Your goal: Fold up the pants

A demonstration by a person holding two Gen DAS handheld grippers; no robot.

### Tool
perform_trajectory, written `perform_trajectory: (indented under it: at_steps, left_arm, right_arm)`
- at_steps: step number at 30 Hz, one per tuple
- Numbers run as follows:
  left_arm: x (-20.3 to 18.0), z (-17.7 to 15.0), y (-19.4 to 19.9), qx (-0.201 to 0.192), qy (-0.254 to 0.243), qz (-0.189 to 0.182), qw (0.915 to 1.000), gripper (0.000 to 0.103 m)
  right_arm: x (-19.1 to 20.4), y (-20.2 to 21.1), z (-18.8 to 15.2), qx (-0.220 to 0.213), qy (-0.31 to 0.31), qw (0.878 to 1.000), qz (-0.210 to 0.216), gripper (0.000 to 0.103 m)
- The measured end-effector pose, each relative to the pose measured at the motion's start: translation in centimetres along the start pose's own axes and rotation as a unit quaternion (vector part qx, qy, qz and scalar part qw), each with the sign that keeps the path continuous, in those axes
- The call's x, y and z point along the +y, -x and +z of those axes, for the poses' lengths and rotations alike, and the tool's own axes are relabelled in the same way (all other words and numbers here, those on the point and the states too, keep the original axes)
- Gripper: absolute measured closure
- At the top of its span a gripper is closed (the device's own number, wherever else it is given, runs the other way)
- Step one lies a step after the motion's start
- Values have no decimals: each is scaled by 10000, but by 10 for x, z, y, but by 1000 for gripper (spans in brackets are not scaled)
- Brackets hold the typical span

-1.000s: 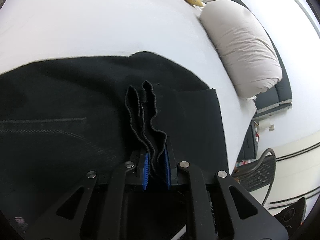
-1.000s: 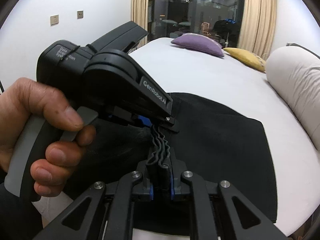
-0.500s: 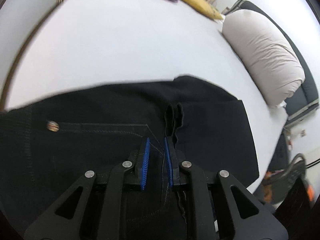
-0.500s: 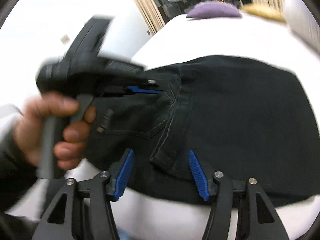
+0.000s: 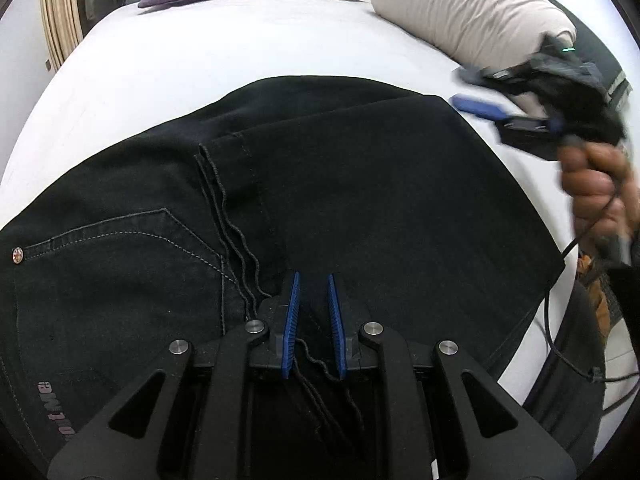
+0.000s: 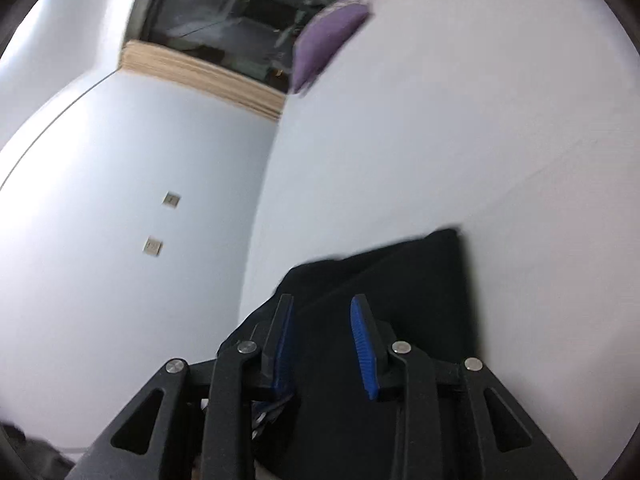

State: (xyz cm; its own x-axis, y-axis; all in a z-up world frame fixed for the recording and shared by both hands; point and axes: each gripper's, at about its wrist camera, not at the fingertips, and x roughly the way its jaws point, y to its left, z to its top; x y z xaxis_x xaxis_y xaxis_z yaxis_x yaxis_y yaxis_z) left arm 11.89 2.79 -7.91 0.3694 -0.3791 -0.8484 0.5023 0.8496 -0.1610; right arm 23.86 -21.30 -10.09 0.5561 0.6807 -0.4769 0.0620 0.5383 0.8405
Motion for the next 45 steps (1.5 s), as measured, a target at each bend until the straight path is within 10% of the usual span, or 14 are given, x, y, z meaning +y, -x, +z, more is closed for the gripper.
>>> perform_trajectory:
  at_steps: [4, 13, 23, 30, 31, 33, 35, 45]
  left_arm:
    - [5, -3, 2, -32, 23, -38, 10000, 89]
    - [35, -14, 15, -111, 98, -116, 9998, 89]
    - [52, -22, 27, -234, 244, -211, 9992, 89]
    - [89, -60, 98, -465, 1211, -540, 9901, 86]
    - [98, -71, 114, -569, 1404, -614, 9866, 82]
    - [115, -96, 141, -836, 1743, -716, 9785, 30]
    - [138, -127, 176, -1332, 2238, -615, 9635, 11]
    - [243, -216, 190, -1497, 4695, -1256, 8610, 13]
  right_arm:
    - [-24, -13, -12, 302, -228, 9992, -92, 101]
    - [-30, 32, -100, 780, -191, 9966, -167, 102]
    - [-46, 56, -127, 279, -733, 9960, -424, 103]
    - [-34, 63, -133, -224, -608, 9943, -842, 103]
    - [-25, 64, -137, -351, -498, 9935, -958, 101]
    - [-7, 68, -146, -618, -290, 9939, -869, 65]
    - [14, 71, -153, -912, -152, 9922, -836, 21]
    - [73, 16, -146, -402, -114, 9988, 260, 45]
